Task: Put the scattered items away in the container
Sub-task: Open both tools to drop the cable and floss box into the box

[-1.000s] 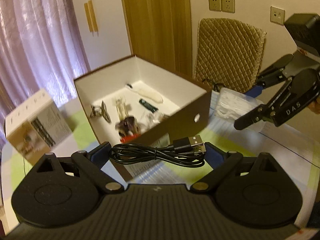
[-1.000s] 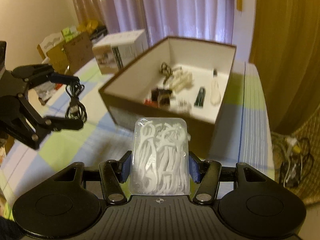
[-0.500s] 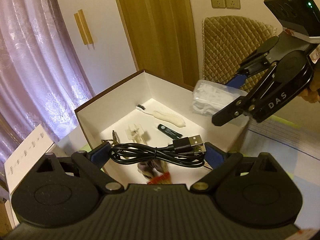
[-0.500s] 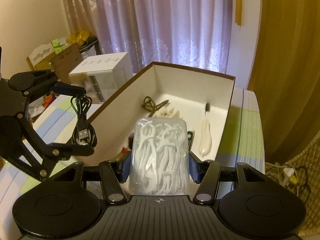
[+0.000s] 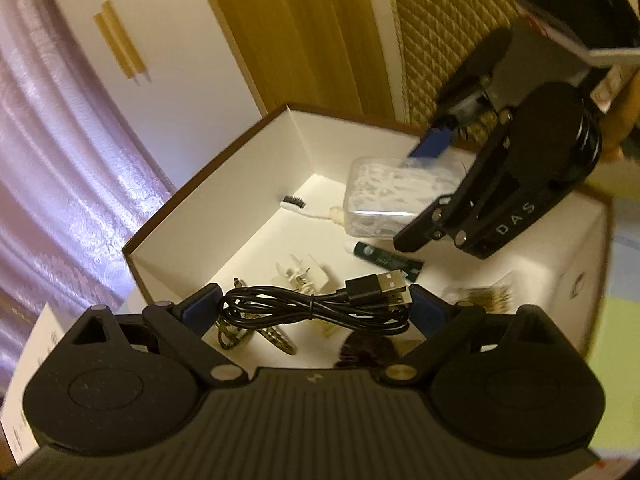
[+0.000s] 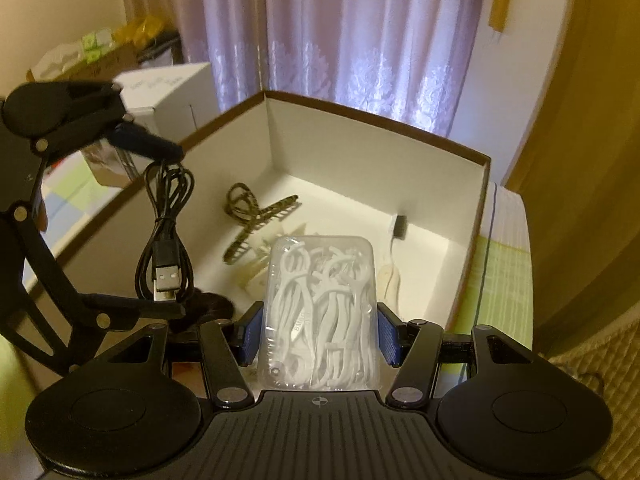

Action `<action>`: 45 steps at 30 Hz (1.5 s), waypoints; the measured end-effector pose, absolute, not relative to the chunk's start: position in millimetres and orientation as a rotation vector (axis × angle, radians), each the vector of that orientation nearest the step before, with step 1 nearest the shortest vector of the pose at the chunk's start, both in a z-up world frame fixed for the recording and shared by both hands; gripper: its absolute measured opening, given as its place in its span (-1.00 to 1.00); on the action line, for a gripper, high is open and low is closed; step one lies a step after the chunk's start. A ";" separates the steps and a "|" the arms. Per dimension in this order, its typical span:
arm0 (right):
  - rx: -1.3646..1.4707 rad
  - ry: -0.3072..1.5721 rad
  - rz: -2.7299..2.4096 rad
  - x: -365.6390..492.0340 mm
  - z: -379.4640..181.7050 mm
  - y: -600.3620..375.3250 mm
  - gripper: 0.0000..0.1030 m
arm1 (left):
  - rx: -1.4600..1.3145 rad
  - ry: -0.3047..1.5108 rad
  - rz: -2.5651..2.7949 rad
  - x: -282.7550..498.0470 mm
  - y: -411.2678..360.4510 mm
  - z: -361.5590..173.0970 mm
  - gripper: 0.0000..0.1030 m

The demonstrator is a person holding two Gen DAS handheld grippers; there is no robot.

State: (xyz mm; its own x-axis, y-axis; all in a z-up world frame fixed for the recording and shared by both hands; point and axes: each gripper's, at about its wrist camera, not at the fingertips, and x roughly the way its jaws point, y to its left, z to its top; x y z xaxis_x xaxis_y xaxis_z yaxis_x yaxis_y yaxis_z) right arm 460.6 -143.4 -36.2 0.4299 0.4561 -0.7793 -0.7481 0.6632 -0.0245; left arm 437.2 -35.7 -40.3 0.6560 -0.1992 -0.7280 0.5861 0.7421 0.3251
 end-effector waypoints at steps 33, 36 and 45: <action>-0.556 0.784 0.778 510.3 -59.8 -112.6 0.05 | 0.587 0.769 -0.388 503.0 -18.8 -62.4 0.89; -0.566 0.772 0.768 512.5 -59.8 -110.8 0.05 | 0.583 0.770 -0.381 500.7 -17.9 -61.4 0.89; -0.510 0.671 0.804 502.6 -48.6 -123.1 0.59 | 0.543 0.764 -0.364 493.2 -15.7 -53.0 0.89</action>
